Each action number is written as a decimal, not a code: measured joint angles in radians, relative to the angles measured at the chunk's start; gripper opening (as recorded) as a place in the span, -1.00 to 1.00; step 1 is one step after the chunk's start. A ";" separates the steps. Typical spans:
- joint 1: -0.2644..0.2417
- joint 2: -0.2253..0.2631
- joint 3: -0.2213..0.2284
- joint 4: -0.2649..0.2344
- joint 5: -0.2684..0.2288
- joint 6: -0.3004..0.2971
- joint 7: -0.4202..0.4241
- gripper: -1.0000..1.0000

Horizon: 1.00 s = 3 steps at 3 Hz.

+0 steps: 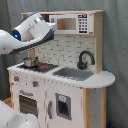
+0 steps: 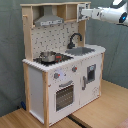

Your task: Play with the kitchen

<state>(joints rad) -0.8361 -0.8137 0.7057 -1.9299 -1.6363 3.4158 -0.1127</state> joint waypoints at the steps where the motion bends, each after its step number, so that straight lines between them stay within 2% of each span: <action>1: 0.002 -0.038 -0.030 0.003 0.001 -0.090 0.009 1.00; 3: 0.022 -0.112 0.028 0.010 0.013 -0.286 0.088 1.00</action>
<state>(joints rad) -0.8138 -0.9259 0.7335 -1.9200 -1.6238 3.1298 -0.0243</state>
